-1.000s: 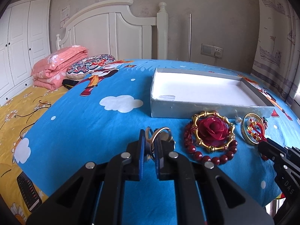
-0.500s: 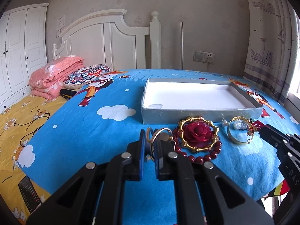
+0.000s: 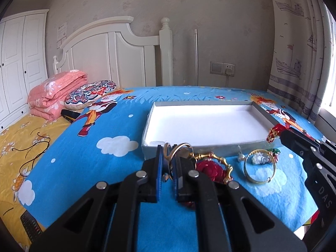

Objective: Organize jewelry
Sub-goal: 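Drop the gold ring in tray with left tool while right tool drops string bracelet, then withdraw both open tools from the tray back over the jewelry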

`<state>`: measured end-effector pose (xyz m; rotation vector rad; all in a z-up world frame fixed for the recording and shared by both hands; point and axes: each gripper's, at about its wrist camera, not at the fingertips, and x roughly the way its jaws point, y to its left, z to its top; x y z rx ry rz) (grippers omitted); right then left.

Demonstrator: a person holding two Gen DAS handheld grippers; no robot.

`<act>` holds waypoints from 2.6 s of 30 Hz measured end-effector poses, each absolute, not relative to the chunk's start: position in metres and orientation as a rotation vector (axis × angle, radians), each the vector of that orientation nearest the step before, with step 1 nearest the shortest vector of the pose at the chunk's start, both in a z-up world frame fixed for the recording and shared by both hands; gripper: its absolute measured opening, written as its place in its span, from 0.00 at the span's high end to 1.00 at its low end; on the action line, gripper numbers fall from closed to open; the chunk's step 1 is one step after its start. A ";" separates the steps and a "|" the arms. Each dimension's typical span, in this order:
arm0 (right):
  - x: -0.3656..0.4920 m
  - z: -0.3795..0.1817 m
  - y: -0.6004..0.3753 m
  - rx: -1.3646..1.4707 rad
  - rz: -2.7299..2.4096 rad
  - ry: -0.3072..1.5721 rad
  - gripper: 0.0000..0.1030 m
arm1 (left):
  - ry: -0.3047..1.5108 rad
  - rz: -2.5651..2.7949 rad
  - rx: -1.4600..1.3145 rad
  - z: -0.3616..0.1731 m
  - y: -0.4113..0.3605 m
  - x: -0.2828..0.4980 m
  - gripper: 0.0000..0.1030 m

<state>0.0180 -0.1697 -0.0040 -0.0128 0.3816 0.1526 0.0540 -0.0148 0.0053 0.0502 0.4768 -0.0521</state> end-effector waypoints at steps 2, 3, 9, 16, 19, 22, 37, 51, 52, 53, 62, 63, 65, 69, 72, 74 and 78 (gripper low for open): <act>0.027 0.000 -0.168 -0.017 0.155 0.386 0.92 | 0.480 -0.058 0.050 0.011 -0.018 0.064 0.92; 0.031 0.002 -0.167 -0.018 0.155 0.388 0.92 | 0.485 -0.058 0.052 0.014 -0.021 0.070 0.92; 0.066 0.013 -0.172 -0.018 0.147 0.421 0.92 | 0.522 -0.060 0.056 0.030 -0.030 0.110 0.92; 0.126 0.015 -0.188 0.021 0.110 0.507 0.92 | 0.625 -0.073 0.029 0.032 -0.039 0.167 0.92; 0.144 0.016 -0.191 0.017 0.085 0.513 0.92 | 0.656 -0.066 0.024 0.026 -0.042 0.186 0.92; 0.157 0.016 -0.193 0.007 0.066 0.517 0.92 | 0.665 -0.052 0.036 0.021 -0.044 0.198 0.92; 0.189 0.001 -0.197 0.005 0.036 0.626 0.58 | 0.749 -0.040 0.021 0.004 -0.034 0.227 0.49; 0.093 -0.002 -0.215 0.069 0.068 0.603 0.50 | 0.654 -0.067 -0.004 0.013 -0.014 0.137 0.27; 0.084 -0.005 -0.215 0.072 0.072 0.605 0.50 | 0.645 -0.072 -0.002 0.011 -0.014 0.129 0.26; 0.077 -0.009 -0.215 0.071 0.072 0.606 0.50 | 0.636 -0.071 0.000 0.009 -0.013 0.120 0.22; 0.027 -0.045 -0.210 0.081 0.099 0.634 0.50 | 0.630 -0.069 0.015 -0.011 -0.004 0.063 0.16; 0.025 -0.048 -0.210 0.083 0.102 0.640 0.50 | 0.626 -0.072 0.023 -0.013 -0.004 0.058 0.16; 0.023 -0.052 -0.209 0.089 0.104 0.645 0.50 | 0.618 -0.073 0.039 -0.018 -0.006 0.050 0.16; 0.024 -0.054 -0.207 0.100 0.111 0.646 0.50 | 0.612 -0.059 0.055 -0.026 -0.006 0.043 0.16; 0.027 -0.053 -0.203 0.096 0.121 0.650 0.50 | 0.624 -0.054 0.033 -0.029 -0.003 0.044 0.16; 0.031 -0.052 -0.197 0.080 0.125 0.655 0.50 | 0.632 -0.049 0.023 -0.032 0.000 0.046 0.16; 0.039 -0.052 -0.182 0.050 0.137 0.665 0.50 | 0.643 -0.043 0.012 -0.034 0.004 0.048 0.16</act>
